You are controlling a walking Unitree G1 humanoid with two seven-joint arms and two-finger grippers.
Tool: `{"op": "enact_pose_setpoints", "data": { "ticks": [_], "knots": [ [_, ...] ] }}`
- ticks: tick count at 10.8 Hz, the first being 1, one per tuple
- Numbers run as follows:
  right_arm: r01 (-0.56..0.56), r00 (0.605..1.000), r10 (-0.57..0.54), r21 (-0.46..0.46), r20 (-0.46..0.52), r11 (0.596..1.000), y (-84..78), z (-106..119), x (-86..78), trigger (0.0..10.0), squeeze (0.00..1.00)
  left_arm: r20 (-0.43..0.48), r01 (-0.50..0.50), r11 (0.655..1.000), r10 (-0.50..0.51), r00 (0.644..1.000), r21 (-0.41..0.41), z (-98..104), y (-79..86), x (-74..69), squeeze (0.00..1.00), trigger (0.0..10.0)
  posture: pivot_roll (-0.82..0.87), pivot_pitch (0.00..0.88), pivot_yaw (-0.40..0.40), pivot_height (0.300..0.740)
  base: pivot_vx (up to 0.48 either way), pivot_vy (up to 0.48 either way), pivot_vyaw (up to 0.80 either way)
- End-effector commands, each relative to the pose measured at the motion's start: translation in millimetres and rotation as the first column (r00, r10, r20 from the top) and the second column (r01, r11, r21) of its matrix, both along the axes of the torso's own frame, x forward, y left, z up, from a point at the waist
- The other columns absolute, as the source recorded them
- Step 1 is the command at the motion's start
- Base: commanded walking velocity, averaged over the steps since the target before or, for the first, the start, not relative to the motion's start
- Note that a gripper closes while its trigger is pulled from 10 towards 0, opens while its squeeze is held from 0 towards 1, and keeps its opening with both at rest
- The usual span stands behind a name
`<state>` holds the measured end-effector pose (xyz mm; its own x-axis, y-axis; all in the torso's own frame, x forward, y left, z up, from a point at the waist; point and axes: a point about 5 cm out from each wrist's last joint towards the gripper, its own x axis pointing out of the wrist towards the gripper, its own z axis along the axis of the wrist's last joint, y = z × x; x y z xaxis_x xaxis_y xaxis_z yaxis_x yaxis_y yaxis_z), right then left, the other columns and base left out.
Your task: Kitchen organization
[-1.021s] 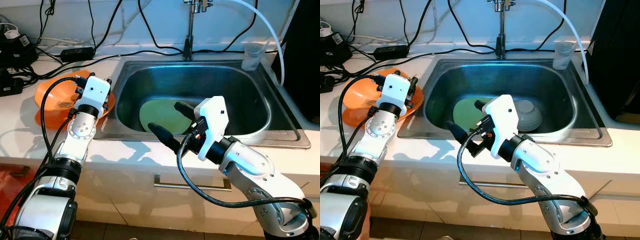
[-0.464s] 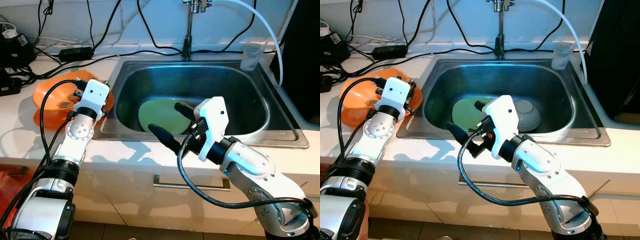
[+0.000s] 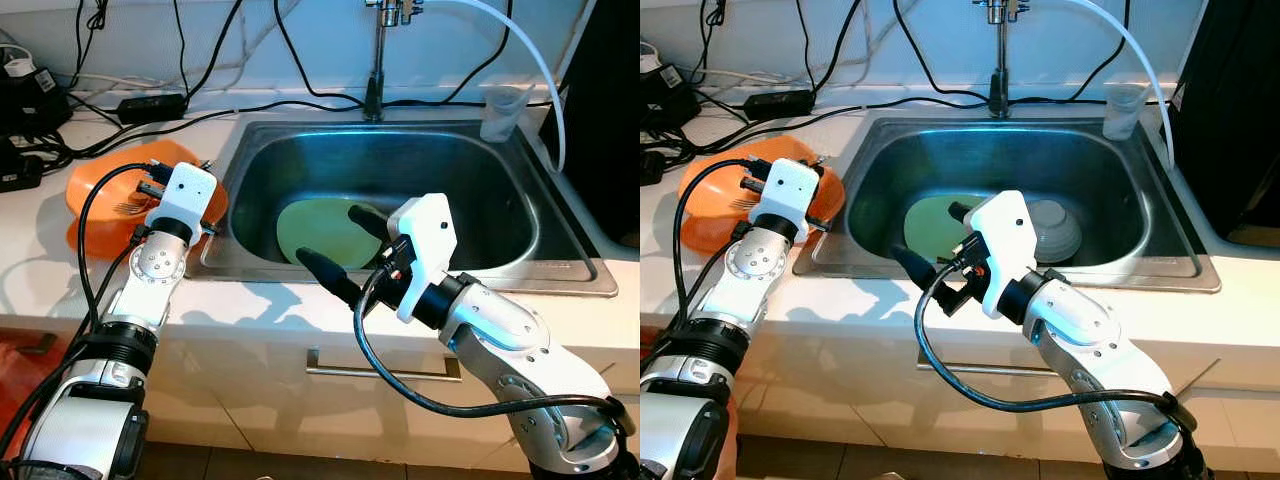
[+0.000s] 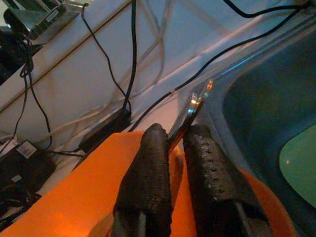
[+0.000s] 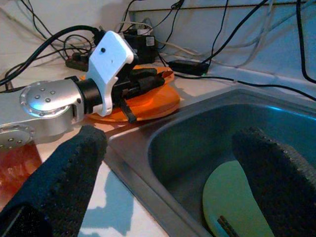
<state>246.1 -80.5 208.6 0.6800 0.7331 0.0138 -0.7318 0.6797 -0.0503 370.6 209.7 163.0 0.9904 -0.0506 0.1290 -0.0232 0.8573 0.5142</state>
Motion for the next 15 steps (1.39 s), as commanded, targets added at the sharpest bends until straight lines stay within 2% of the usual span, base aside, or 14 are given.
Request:
{"op": "enact_pose_setpoints", "data": {
  "ticks": [1, 3, 7, 9, 11, 12, 13, 14, 15],
  "knots": [
    [-0.011, 1.0, 0.011, -0.005, 0.017, 1.0, 2.9, 2.3, 1.2, 10.0, 0.0, 0.031, -0.013, 1.0, 0.012, 0.999, 0.013, 6.7, 5.1, -0.9, 0.0, 0.0, -0.1, 0.0, 0.082, 0.74, 0.0, 0.0, 0.0],
    [-0.013, 1.0, 0.013, -0.009, 0.021, 1.0, 2.6, 2.2, 2.3, 10.0, 0.0, 0.047, -0.017, 1.0, 0.017, 0.999, 0.012, 8.0, 5.2, -1.6, 0.0, 0.0, -0.1, 0.0, 0.079, 0.74, 0.0, 0.0, 0.0],
    [-0.019, 0.999, 0.02, -0.015, 0.032, 1.0, 2.5, 2.9, 5.1, 10.0, 0.0, 0.172, -0.041, 0.998, 0.033, 0.985, 0.045, 27.4, 6.1, -3.1, 0.0, 0.0, -0.1, 0.0, 0.074, 0.74, 0.0, 0.0, 0.0],
    [-0.026, 0.999, 0.026, -0.02, 0.033, 0.999, 2.2, 3.0, 5.4, 10.0, 0.0, 0.221, -0.035, 0.996, 0.015, 0.975, 0.086, 34.3, 3.4, -5.1, 0.0, 0.0, -0.1, 0.0, 0.067, 0.74, 0.0, 0.0, 0.0],
    [-0.028, 0.999, 0.029, -0.025, 0.032, 0.999, 1.7, 2.2, 6.3, 10.0, 0.0, 0.315, -0.022, 0.986, -0.031, 0.949, 0.163, 47.1, -2.3, -10.9, 0.0, 0.0, -0.1, 0.0, 0.064, 0.74, 0.0, 0.0, 0.0],
    [-0.03, 0.999, 0.031, -0.027, 0.031, 0.999, 1.7, 1.7, 6.1, 10.0, 0.0, 0.273, -0.025, 0.991, -0.013, 0.962, 0.135, 38.7, -0.8, -10.6, 0.2, 0.0, -0.1, 0.0, 0.06, 0.74, 0.0, 0.0, 0.0],
    [-0.03, 0.999, 0.031, -0.028, 0.031, 0.999, 1.6, 1.7, 6.1, 10.0, 0.0, 0.251, -0.028, 0.993, -0.001, 0.968, 0.116, 33.8, 1.0, -10.9, 0.85, 0.0, -0.1, 0.0, 0.061, 0.74, 0.0, 0.0, 0.0],
    [-0.029, 0.999, 0.03, -0.029, 0.031, 0.999, 1.3, 1.6, 6.2, 10.0, 0.0, 0.226, -0.027, 0.995, 0.003, 0.974, 0.101, 27.5, 3.1, -13.0, 1.0, 0.0, -0.1, 0.0, 0.059, 0.74, 0.0, 0.0, 0.0],
    [-0.028, 0.999, 0.029, -0.031, 0.031, 0.999, 0.7, 1.5, 6.6, 10.0, 0.0, 0.212, -0.036, 0.995, 0.015, 0.977, 0.091, 23.7, 5.3, -14.3, 1.0, 0.0, -0.1, 0.0, 0.059, 0.74, 0.0, 0.0, 0.0]
  ]
}}
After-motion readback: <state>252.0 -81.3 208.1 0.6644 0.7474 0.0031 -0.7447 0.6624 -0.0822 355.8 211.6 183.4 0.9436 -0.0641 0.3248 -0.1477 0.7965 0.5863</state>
